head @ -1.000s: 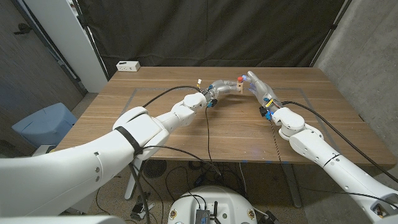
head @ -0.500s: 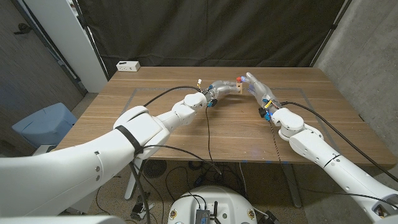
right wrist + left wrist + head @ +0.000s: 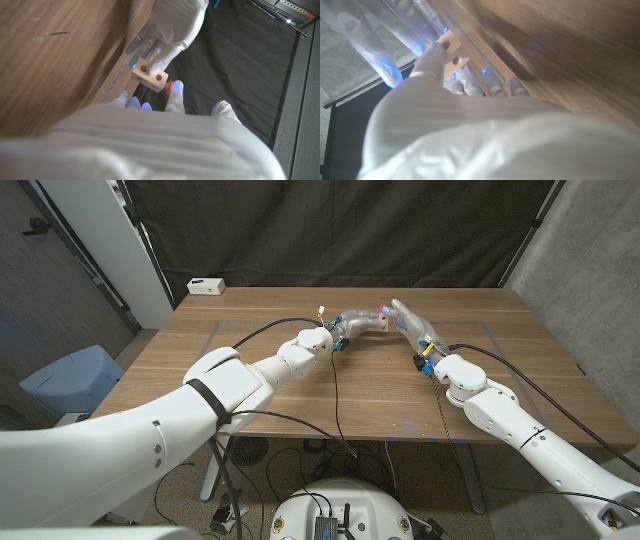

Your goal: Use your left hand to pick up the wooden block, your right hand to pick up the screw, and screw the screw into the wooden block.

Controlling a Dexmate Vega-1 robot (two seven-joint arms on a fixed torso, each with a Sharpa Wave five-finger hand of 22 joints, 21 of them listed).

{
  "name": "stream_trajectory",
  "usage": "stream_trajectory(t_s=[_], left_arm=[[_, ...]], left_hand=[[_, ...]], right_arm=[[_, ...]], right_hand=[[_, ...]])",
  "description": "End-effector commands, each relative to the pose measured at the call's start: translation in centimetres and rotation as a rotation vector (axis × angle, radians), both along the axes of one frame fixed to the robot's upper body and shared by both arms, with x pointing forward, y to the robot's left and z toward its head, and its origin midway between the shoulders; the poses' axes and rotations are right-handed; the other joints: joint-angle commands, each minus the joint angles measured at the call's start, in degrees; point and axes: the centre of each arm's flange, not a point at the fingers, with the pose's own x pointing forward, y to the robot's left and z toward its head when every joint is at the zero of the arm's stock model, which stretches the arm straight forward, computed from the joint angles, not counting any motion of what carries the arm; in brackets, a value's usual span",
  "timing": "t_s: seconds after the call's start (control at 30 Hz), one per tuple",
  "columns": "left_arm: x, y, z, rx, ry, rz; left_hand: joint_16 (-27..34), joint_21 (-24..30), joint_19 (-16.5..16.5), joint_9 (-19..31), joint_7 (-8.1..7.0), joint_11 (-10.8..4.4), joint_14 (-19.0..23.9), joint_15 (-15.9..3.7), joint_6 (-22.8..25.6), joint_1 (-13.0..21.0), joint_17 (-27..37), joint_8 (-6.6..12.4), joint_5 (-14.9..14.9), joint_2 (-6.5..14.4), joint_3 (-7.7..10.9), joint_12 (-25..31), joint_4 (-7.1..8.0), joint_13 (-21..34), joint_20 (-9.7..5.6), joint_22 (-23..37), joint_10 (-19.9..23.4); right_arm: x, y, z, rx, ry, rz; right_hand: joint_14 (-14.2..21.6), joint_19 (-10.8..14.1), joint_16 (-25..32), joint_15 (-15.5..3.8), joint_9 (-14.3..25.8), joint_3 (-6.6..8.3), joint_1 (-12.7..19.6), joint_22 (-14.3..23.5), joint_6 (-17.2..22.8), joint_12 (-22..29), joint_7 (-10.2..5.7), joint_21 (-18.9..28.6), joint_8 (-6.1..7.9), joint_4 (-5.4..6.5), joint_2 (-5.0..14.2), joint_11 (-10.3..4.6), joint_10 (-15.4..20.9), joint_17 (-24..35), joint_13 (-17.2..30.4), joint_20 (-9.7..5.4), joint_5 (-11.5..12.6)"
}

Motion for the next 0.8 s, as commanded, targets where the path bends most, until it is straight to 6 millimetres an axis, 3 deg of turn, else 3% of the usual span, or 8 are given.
stream_trajectory(t_s=[0.03, 0.8], left_arm=[[0.3, 0.1, 0.0, 0.005, 0.027, 0.022], [-0.3, -0.3, 0.5, 0.020, -0.022, -0.020]], left_hand=[[-0.07, 0.52, 0.21, 0.06, 0.14, 0.03, -0.05, -1.69, 0.85, -0.87, 0.14, 0.45, 0.35, 1.64, 2.25, 0.20, 1.74, 0.20, 0.31, 0.11, 0.51], [-0.10, 0.48, 0.13, 0.06, 0.05, -0.01, -0.18, -1.74, 0.83, -0.90, 0.14, 0.43, 0.35, 1.57, 2.31, 0.27, 1.65, 0.22, 0.18, 0.11, 0.68]], right_arm=[[0.0, -0.1, 0.1, 0.004, -0.004, -0.015], [0.7, -2.7, 1.1, 0.011, -0.015, -0.071]], right_hand=[[-7.74, 0.46, 0.51, -0.09, 0.16, 0.02, 0.27, 0.19, 0.35, 0.48, -0.32, 0.26, -0.04, -0.36, 0.61, -0.29, -2.88, 0.07, -0.03, 0.01, 0.33], [-7.84, 0.52, 0.52, 0.25, 0.18, -0.12, -0.08, 0.19, -1.15, 0.41, 0.10, 0.25, -0.60, -0.54, 0.47, 0.07, -3.09, 0.11, -0.01, 0.16, 0.25]])
